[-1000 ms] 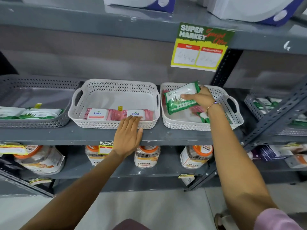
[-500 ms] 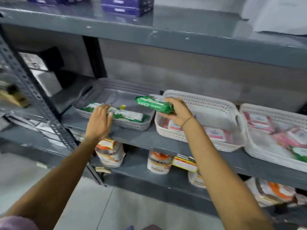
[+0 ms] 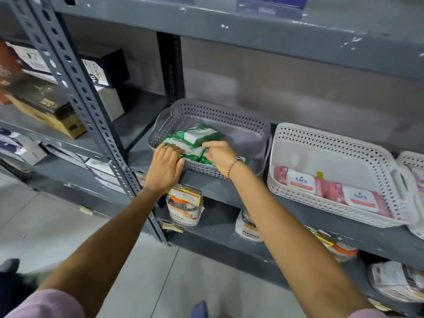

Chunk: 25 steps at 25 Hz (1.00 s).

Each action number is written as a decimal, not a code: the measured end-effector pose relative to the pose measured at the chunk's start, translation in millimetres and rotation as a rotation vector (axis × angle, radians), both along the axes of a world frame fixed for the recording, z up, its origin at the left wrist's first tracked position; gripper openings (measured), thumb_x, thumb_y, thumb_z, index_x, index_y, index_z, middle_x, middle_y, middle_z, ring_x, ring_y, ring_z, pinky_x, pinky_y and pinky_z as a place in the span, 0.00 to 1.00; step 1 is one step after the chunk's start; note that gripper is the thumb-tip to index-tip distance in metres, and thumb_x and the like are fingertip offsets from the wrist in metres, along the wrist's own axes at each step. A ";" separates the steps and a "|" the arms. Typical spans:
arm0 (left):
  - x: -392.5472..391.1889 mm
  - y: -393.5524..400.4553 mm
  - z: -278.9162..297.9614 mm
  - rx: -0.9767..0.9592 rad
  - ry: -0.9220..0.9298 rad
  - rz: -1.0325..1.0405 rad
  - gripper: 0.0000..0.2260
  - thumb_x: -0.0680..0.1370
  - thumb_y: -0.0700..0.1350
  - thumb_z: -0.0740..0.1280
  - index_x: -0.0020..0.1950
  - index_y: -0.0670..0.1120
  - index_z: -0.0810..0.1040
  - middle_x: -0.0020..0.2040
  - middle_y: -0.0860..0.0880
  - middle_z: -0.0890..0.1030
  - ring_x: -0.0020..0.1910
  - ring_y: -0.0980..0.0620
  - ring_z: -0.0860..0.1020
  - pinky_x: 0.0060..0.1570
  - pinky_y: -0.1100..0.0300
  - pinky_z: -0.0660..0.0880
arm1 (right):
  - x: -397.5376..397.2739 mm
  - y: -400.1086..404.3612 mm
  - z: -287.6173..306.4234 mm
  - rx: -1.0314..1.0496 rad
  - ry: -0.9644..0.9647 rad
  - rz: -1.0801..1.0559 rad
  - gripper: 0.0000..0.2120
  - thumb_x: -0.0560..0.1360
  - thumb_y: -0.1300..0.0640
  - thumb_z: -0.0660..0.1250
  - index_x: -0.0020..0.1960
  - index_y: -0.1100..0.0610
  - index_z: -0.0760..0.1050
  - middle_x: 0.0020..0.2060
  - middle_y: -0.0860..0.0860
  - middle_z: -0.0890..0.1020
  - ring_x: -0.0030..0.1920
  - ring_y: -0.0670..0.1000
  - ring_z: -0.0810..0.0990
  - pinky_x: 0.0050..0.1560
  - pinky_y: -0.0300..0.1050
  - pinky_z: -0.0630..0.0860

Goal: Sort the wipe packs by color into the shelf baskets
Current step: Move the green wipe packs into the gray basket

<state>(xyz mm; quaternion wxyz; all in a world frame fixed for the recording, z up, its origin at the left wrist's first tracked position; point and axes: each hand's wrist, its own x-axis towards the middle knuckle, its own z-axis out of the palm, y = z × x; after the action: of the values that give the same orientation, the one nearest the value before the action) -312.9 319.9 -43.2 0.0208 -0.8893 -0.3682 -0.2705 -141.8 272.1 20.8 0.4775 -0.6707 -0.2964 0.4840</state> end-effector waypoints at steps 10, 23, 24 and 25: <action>62.4 -65.8 11.7 -0.085 -0.180 -0.185 0.19 0.82 0.48 0.49 0.58 0.38 0.75 0.55 0.42 0.77 0.57 0.43 0.73 0.66 0.50 0.64 | 78.2 -118.3 34.7 0.186 0.019 -0.201 0.14 0.78 0.70 0.56 0.61 0.70 0.73 0.48 0.63 0.81 0.43 0.53 0.81 0.46 0.35 0.79; 338.8 -312.7 25.4 -0.140 0.003 -0.468 0.22 0.78 0.49 0.56 0.68 0.38 0.71 0.66 0.40 0.75 0.66 0.41 0.71 0.72 0.49 0.62 | 379.1 -429.2 62.3 -0.365 -0.570 -0.761 0.04 0.74 0.62 0.66 0.42 0.63 0.76 0.42 0.58 0.80 0.50 0.60 0.79 0.44 0.42 0.74; 346.8 -319.5 21.1 -0.118 0.027 -0.427 0.22 0.79 0.49 0.54 0.68 0.39 0.70 0.67 0.41 0.74 0.67 0.42 0.70 0.73 0.48 0.59 | 392.7 -444.9 61.2 -0.435 -0.604 -0.750 0.10 0.74 0.61 0.66 0.54 0.63 0.76 0.53 0.60 0.80 0.58 0.60 0.78 0.53 0.45 0.74; 351.6 -323.3 16.8 -0.090 0.057 -0.389 0.22 0.79 0.49 0.54 0.68 0.39 0.70 0.66 0.41 0.74 0.67 0.42 0.71 0.73 0.48 0.59 | 404.9 -455.7 58.8 -0.504 -0.630 -0.710 0.17 0.75 0.59 0.66 0.63 0.62 0.73 0.61 0.60 0.77 0.63 0.60 0.75 0.59 0.48 0.73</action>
<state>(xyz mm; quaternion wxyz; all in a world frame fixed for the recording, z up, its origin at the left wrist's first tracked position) 38.7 -3.4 -26.4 -0.0612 -0.9510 -0.2003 -0.2276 263.0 -183.6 79.6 0.3238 -0.9363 -0.0551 0.1240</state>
